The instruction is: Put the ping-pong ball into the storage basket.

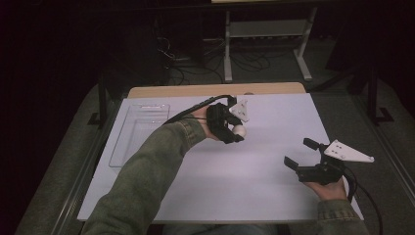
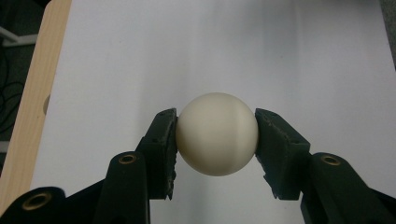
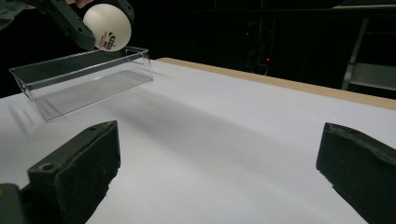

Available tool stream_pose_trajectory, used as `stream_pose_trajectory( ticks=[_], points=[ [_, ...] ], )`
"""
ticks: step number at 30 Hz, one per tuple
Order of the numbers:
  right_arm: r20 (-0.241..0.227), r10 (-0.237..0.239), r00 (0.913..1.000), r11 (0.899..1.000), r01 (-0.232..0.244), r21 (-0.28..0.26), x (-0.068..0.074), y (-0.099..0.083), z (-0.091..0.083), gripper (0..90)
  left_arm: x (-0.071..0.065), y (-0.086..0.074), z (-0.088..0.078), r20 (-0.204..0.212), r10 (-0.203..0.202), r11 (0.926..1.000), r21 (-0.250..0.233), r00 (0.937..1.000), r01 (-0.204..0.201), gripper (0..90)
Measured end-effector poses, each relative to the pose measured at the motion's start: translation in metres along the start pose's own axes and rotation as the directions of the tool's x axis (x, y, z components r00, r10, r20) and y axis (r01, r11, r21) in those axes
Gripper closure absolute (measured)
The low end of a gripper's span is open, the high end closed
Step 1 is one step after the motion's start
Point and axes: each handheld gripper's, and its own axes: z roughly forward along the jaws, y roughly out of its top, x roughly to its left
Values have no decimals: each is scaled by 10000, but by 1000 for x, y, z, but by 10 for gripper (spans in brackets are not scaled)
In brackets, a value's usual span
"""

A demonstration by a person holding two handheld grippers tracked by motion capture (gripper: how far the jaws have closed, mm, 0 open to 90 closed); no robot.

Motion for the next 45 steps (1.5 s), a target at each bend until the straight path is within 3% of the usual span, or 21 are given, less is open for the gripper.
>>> stream_pose_trajectory(
  ticks=[14, 28, 45],
  points=[
    [-12, -57, 10000, 10000, 57, 61, 1, 0, 1, 0, 3, -7, -32, -223, 67, 9977, 676, 9997, -51, 509],
    [-15, -88, 10000, 9999, 89, 103, 1, 0, 1, 0, 2, -17, -45, 79, 79, 9922, 1242, 9999, -88, 509],
    [-102, -59, 9999, 9998, 61, 164, 1, -1, 2, 0, 4, -35, -58, 266, 42, 9757, 2189, 9996, -99, 508]
  ],
)
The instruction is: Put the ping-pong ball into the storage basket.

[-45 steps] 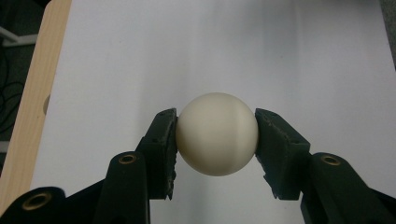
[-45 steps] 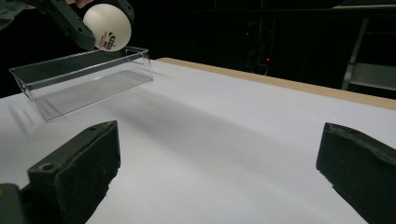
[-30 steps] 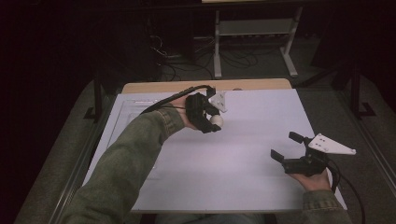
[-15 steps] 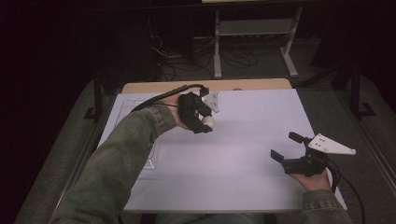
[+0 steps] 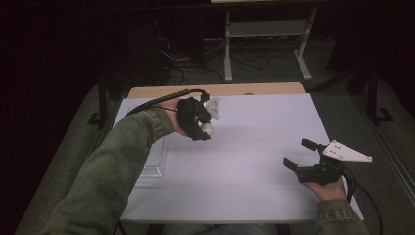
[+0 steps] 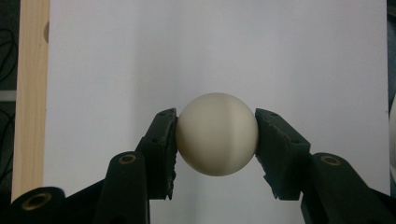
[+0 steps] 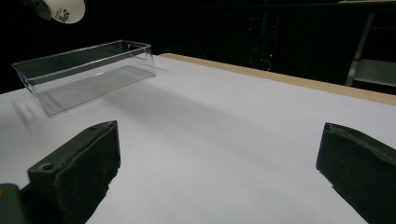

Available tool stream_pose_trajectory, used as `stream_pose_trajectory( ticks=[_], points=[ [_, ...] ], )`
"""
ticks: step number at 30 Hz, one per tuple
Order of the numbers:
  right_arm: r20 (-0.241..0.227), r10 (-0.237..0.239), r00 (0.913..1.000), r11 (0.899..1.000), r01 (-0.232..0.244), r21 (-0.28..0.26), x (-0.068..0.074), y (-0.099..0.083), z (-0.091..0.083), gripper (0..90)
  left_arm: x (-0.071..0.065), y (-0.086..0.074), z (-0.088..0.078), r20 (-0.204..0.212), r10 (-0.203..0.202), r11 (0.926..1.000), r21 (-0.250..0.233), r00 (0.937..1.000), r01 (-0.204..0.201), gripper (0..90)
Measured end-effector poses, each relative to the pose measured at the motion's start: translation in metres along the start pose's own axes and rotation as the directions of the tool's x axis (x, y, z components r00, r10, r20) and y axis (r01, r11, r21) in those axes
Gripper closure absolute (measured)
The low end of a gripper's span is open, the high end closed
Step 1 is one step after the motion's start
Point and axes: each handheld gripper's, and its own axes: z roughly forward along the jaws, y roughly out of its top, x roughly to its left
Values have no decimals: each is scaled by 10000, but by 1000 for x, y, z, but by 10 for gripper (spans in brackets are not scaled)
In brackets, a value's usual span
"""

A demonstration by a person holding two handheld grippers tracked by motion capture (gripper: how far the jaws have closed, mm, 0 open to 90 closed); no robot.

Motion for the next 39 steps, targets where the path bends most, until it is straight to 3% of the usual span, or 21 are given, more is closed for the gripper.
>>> stream_pose_trajectory(
  ticks=[21, 31, 39],
  points=[
    [-75, 21, 10000, 10000, -21, 64, 1, 0, 1, 0, 2, -22, -6, 569, -307, 9922, 1222, 9979, 235, 509],
    [-67, 9, 10000, 10000, -9, 73, 1, 0, 1, 0, 2, -34, -9, 711, -559, 9869, 1554, 9959, 443, 509],
    [-67, 5, 10000, 10000, -4, 75, 1, 0, 1, 0, -4, -53, -14, 881, -775, 9826, 1755, 9931, 611, 509]
  ],
)
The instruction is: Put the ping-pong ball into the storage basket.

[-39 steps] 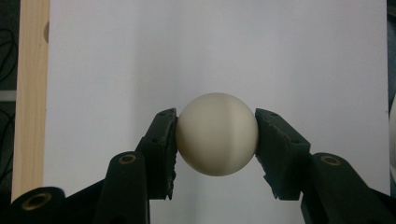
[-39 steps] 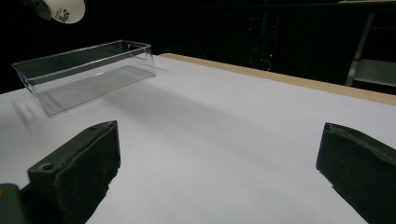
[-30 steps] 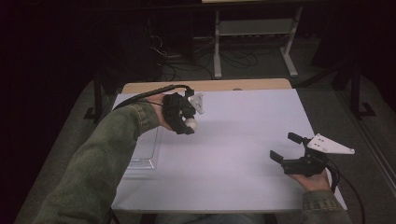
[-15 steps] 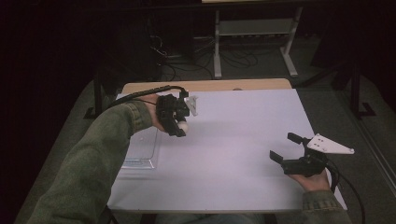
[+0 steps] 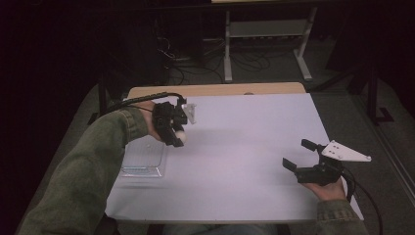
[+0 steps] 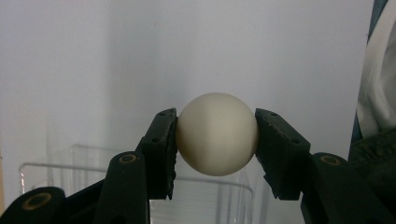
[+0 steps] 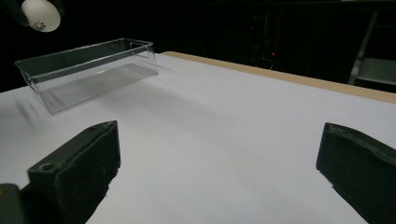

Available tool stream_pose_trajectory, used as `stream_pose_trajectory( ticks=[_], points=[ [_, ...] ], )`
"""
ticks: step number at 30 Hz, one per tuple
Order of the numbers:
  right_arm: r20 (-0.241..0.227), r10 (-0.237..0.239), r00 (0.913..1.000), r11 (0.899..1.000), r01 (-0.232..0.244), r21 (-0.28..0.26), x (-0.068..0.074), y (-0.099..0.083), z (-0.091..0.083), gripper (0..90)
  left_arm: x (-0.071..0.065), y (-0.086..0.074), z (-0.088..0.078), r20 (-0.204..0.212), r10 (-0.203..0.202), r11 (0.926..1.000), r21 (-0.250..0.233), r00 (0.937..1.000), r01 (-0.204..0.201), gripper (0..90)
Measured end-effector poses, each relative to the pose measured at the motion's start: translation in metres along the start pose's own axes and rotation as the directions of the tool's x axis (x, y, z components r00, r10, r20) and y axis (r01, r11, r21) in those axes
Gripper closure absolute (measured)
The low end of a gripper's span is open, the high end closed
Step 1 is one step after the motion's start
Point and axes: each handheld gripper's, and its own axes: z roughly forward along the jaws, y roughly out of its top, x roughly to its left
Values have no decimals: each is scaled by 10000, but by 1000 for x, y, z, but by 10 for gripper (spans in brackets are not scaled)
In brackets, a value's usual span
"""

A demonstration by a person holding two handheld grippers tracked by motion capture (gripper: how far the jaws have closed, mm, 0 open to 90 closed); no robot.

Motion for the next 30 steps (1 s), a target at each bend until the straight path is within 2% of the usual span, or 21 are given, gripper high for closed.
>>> stream_pose_trajectory(
  ticks=[8, 12, 30],
  points=[
    [-44, -34, 10000, 9999, 34, 105, 1, 0, 2, 0, 0, -21, -3, -6, -352, 9992, 195, 9994, 352, 509],
    [-32, -28, 10000, 9999, 28, 118, 1, 0, 2, 0, -1, -28, -3, 93, -517, 9986, 131, 9986, 516, 509],
    [-37, -21, 10000, 9998, 21, 196, 1, -1, 2, 0, -2, -51, -2, 98, -950, 9951, 282, 9954, 947, 508]
  ],
)
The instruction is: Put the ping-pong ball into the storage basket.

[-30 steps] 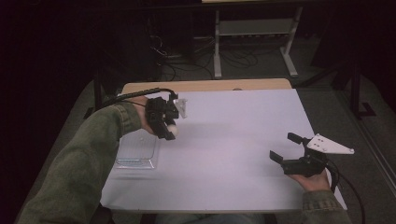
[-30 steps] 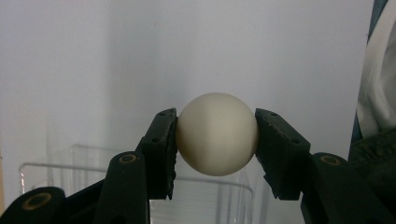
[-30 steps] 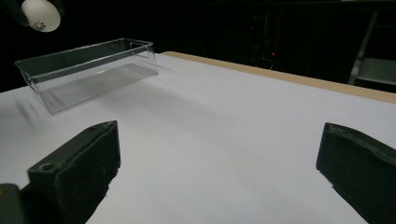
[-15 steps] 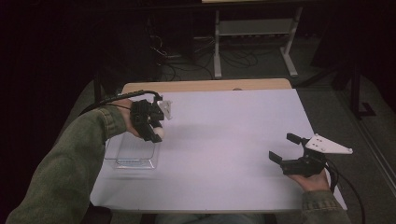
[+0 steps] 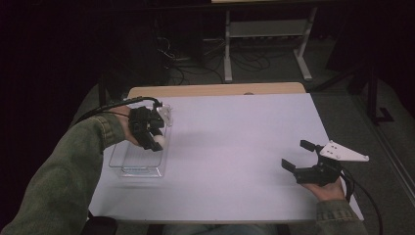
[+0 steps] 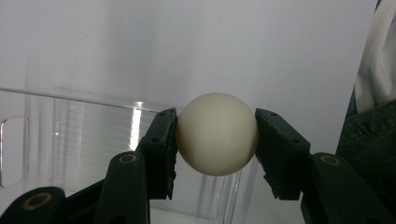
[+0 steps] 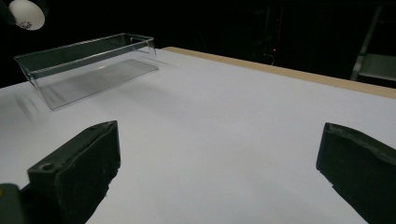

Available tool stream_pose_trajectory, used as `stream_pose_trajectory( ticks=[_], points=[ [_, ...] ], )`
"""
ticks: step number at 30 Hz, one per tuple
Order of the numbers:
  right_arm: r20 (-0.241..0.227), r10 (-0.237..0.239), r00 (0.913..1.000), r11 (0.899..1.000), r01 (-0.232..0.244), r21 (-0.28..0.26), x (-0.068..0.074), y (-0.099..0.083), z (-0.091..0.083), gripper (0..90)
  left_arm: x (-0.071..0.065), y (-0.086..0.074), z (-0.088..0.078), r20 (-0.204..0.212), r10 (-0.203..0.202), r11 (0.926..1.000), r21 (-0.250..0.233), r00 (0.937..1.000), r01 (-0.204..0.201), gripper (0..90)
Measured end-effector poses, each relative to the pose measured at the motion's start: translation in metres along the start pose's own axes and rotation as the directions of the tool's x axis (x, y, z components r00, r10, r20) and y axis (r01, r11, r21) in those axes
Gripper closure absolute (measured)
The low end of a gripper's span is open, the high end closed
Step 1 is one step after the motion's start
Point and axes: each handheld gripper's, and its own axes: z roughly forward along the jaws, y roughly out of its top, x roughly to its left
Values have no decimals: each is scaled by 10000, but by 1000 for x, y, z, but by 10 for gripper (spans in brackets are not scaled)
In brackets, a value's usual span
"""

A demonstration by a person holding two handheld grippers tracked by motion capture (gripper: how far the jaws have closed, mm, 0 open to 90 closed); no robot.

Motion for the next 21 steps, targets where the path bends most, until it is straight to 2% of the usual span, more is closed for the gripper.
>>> stream_pose_trajectory(
  ticks=[21],
  points=[
    [-15, -3, 10000, 10000, 3, 54, 0, 0, 0, 0, 0, -27, 6, 31, -476, 9988, 112, 9989, 476, 508]
  ],
)
